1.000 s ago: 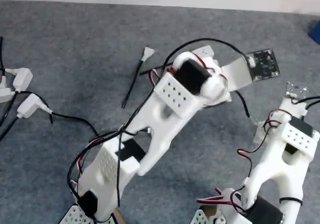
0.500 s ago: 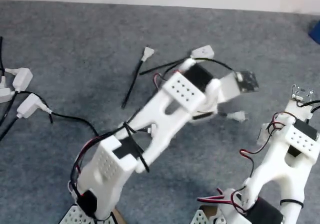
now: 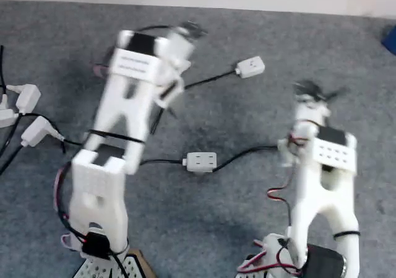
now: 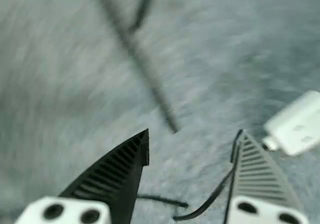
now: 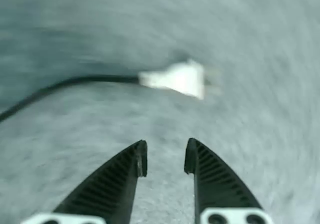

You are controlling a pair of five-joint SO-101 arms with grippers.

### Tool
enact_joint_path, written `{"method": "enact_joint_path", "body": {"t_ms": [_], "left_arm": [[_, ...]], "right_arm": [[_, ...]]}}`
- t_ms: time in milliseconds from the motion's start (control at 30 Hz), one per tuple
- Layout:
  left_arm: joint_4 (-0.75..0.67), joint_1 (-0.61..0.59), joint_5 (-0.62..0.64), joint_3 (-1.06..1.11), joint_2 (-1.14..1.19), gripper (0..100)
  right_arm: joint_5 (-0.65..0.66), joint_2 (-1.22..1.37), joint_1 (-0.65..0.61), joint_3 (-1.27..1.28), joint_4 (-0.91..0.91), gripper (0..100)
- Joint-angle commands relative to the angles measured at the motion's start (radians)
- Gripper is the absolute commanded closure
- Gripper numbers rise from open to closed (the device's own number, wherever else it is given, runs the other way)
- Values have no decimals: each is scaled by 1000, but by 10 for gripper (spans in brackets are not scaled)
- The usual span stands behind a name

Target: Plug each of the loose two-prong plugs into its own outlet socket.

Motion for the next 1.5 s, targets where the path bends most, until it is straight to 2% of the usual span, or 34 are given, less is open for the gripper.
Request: {"method": "enact_joint_path", "body": {"t_ms": [0, 67, 167, 267, 400, 500, 600, 733, 1100, 1267, 1467], "left_arm": [[12, -130, 41, -7, -59, 810], [12, -188, 28, -4, -58, 845], [12, -268, -72, -1, -50, 867], [5, -349, -146, 28, -50, 867], [-2, -441, -288, 58, -50, 867], [-66, -501, -348, 102, -50, 867], [-120, -533, -356, 140, -50, 867], [-121, -544, -356, 151, -50, 867], [-110, -547, -356, 196, -50, 867], [-109, -547, -356, 196, -50, 867], [-112, -547, -356, 196, -50, 867]], "right_arm": [[84, 64, -120, -245, 157, 864], [203, 156, -151, -361, 236, 864], [457, 312, -176, -498, 348, 864], [658, 427, -163, -619, 430, 864], [1008, 510, -133, -670, 553, 864], [1160, 516, -104, -670, 593, 864], [1280, 519, -64, -670, 610, 865], [1333, 522, -44, -622, 578, 865], [1346, 522, -41, -321, 157, 866], [1237, 521, -31, -314, 61, 866], [1226, 522, -4, -308, 24, 866]]}}
